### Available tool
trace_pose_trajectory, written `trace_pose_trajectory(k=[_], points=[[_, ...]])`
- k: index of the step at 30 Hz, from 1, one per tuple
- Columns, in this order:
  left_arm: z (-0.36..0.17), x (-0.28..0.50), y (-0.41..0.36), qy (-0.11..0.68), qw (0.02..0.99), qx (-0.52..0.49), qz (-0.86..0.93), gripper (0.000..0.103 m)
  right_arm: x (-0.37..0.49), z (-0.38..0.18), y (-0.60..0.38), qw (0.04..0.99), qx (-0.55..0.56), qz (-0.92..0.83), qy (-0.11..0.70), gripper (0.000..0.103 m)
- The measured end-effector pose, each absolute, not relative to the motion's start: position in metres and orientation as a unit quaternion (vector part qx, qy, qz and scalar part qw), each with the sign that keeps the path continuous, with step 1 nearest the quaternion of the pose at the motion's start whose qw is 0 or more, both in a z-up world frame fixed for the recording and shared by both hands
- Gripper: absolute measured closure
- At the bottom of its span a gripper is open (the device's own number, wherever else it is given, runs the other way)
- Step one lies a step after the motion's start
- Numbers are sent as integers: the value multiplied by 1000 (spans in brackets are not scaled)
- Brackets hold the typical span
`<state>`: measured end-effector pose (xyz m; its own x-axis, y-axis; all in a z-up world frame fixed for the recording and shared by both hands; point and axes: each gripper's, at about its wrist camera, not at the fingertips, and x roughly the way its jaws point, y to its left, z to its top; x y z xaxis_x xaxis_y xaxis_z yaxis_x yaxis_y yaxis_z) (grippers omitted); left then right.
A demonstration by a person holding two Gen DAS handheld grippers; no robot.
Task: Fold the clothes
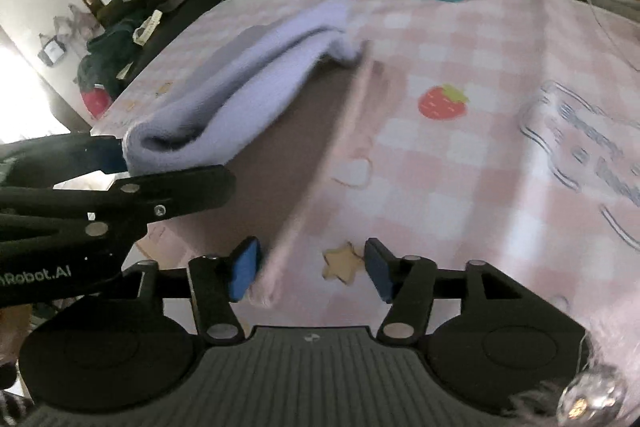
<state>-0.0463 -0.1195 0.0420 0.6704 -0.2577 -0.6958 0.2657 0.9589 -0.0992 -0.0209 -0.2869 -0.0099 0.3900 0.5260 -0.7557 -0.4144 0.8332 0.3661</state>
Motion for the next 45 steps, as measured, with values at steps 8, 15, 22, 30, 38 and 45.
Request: trace_pose_trajectory(k=[8, 15, 22, 30, 38, 45], points=[[21, -54, -117, 411, 895, 15, -172, 39, -32, 4, -309, 850, -14, 246, 465, 36], [63, -78, -86, 372, 906, -26, -200, 38, 4, 32, -329, 832, 176, 281, 444, 33], [78, -62, -25, 339, 927, -98, -130, 37, 51, 14, -283, 783, 234, 300, 492, 32], [44, -21, -25, 353, 927, -53, -118, 41, 46, 17, -237, 825, 168, 309, 442, 85], [19, -13, -48, 383, 909, 16, -165, 39, 27, 2, -235, 854, 93, 251, 446, 77], [19, -13, -49, 388, 904, 32, -175, 39, 47, -5, -255, 825, 210, 244, 465, 69]])
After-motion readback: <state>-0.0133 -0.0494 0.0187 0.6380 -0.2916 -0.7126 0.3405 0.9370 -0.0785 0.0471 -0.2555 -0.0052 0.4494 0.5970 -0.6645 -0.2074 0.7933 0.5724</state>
